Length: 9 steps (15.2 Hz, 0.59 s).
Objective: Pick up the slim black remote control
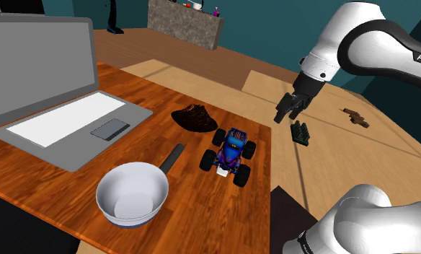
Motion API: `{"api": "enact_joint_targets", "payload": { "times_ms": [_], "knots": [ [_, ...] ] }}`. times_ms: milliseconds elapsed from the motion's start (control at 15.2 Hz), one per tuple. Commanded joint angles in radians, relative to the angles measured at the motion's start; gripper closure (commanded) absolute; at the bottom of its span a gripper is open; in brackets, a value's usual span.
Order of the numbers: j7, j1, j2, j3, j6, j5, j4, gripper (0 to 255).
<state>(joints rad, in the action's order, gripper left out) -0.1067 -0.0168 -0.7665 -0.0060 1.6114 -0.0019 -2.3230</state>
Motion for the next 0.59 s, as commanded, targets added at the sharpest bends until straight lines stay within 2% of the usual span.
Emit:
{"api": "enact_joint_targets", "payload": {
  "times_ms": [0, 528],
  "knots": [
    [0.000, 0.000, 0.000, 0.000, 0.000, 0.000, 0.000, 0],
    [-0.333, 0.018, 0.094, 0.199, 0.223, 0.072, -0.101, 0]
  ]
}}
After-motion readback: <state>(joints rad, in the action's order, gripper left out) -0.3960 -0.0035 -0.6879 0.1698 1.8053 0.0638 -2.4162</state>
